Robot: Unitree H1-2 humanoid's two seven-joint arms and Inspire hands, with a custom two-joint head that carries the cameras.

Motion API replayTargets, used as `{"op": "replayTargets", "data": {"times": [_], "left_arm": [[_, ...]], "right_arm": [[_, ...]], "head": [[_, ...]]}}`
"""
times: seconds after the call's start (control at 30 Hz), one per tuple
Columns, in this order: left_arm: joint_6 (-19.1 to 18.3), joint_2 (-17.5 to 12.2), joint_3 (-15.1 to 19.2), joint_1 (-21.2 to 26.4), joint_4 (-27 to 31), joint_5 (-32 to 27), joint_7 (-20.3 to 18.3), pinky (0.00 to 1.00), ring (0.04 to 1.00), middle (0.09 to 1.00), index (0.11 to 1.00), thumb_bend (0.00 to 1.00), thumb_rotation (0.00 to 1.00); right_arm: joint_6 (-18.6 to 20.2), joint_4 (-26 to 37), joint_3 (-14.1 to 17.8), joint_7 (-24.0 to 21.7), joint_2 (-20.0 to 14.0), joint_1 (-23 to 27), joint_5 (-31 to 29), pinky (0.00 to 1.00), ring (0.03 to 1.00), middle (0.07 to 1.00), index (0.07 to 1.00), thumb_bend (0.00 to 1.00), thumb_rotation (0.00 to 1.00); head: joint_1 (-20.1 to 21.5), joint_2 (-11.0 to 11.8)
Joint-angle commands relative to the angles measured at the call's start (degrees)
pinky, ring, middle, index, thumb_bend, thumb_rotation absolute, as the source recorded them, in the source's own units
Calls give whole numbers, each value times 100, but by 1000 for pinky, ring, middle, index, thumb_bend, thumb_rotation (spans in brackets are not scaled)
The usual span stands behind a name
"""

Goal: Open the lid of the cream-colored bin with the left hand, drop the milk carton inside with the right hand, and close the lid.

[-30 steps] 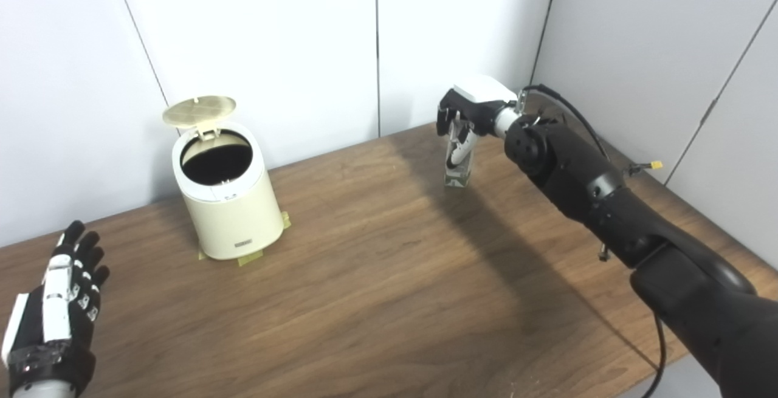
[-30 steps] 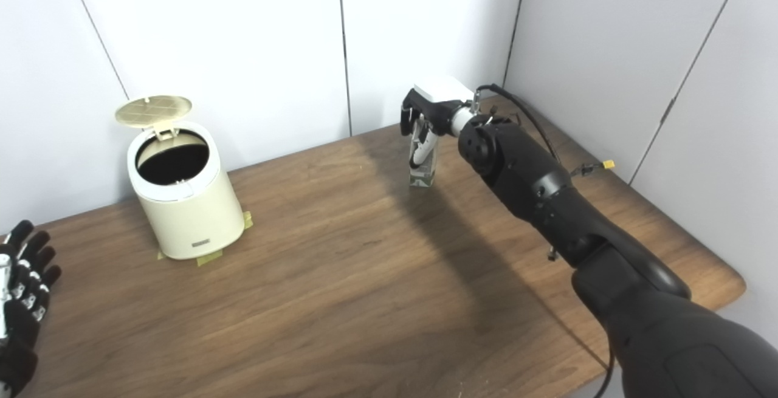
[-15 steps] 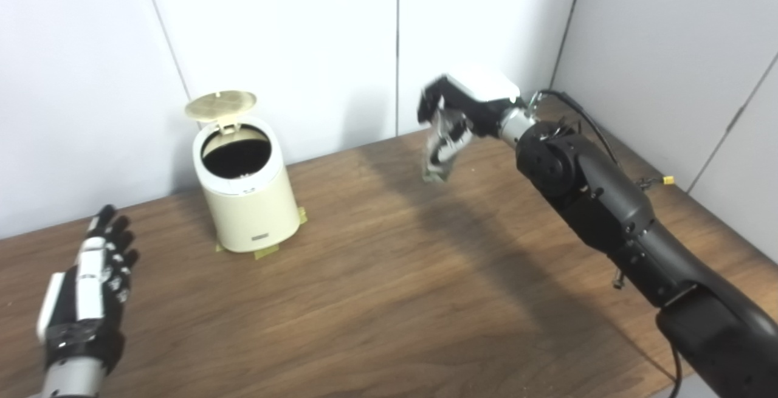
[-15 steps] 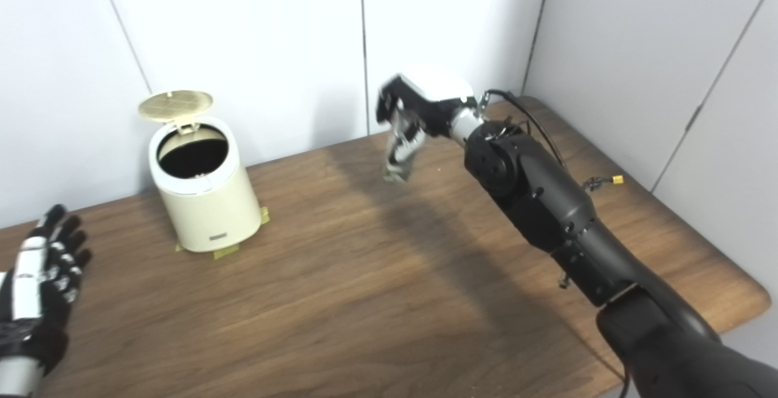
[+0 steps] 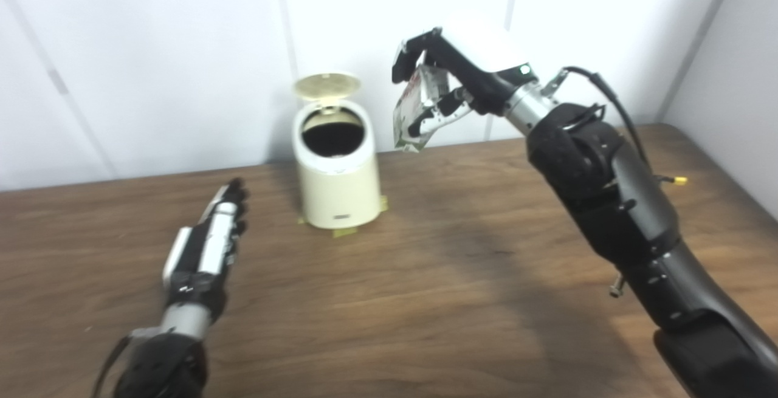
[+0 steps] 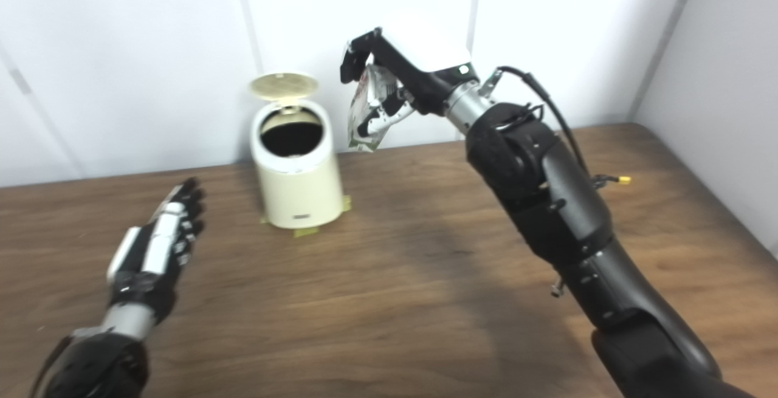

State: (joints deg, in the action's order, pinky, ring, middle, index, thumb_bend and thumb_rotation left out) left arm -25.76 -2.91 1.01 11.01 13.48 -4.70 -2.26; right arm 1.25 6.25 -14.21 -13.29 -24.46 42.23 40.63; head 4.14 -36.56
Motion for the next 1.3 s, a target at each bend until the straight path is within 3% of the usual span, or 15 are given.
{"op": "replayTargets", "data": {"times": [0.0,0.2,0.47,0.87,1.13,1.27], "left_arm": [[151,58,-58,112,104,93,64,1000,991,963,952,368,864],[81,210,-178,4,187,289,146,1000,1000,987,957,403,883],[94,276,-272,-92,209,376,142,1000,1000,995,962,460,896],[173,360,-283,-180,279,412,230,1000,1000,979,960,439,890],[263,368,-239,-217,256,348,217,1000,1000,981,960,433,885],[368,374,-232,-202,189,336,213,1000,1000,978,958,430,886]], "right_arm": [[-227,-17,104,292,93,392,-26,366,385,520,507,515,0],[-442,-389,90,560,562,609,73,365,383,514,511,515,0],[-721,-1276,-3,984,945,1006,172,388,390,519,509,515,0],[-1171,-2575,-149,1590,968,1291,299,379,388,513,510,515,0],[-1275,-2986,-269,1866,965,1367,363,379,383,510,512,515,0],[-1426,-3228,-311,2140,997,1439,388,331,391,507,506,498,0]], "head": [[-74,4],[-482,67],[-559,100],[-627,132],[-624,176],[-621,191]]}}
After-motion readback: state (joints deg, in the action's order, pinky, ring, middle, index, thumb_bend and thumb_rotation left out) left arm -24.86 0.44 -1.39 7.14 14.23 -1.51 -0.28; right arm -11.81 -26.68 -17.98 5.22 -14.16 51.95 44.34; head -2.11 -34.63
